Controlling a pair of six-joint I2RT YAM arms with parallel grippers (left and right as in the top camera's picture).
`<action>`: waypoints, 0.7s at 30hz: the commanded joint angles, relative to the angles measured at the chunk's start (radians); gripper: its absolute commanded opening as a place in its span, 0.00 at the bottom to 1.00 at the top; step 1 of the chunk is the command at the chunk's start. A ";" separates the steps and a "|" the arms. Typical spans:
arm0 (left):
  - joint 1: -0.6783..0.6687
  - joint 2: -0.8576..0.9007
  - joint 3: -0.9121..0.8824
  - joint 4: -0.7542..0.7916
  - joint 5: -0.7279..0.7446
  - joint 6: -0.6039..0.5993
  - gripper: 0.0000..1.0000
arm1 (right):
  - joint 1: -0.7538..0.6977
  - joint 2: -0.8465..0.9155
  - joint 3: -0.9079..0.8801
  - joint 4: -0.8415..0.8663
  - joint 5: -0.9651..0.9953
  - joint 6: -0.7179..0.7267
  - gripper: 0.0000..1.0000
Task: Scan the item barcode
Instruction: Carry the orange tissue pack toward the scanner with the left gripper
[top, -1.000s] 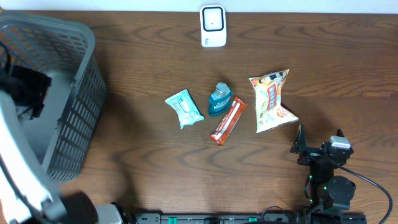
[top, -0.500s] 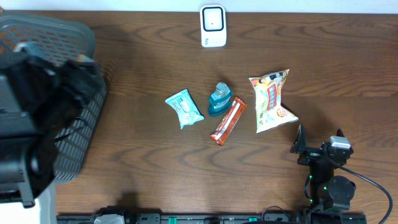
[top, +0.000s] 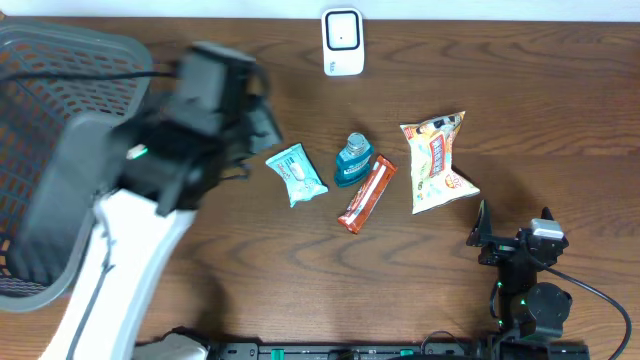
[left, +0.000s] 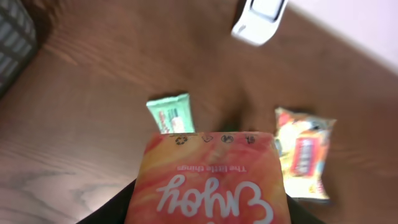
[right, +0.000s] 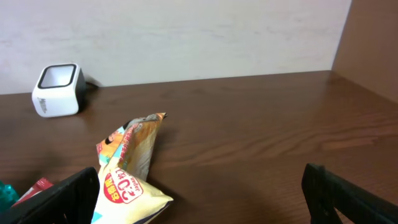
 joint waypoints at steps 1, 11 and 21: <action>-0.068 0.077 -0.008 -0.014 -0.141 -0.002 0.49 | -0.004 -0.006 -0.001 -0.005 0.005 0.000 0.99; -0.111 0.314 -0.010 -0.084 -0.292 -0.095 0.49 | -0.004 -0.006 -0.001 -0.005 0.005 0.000 0.99; -0.110 0.439 -0.095 -0.070 -0.303 -0.230 0.49 | -0.004 -0.006 -0.001 -0.005 0.005 0.000 0.99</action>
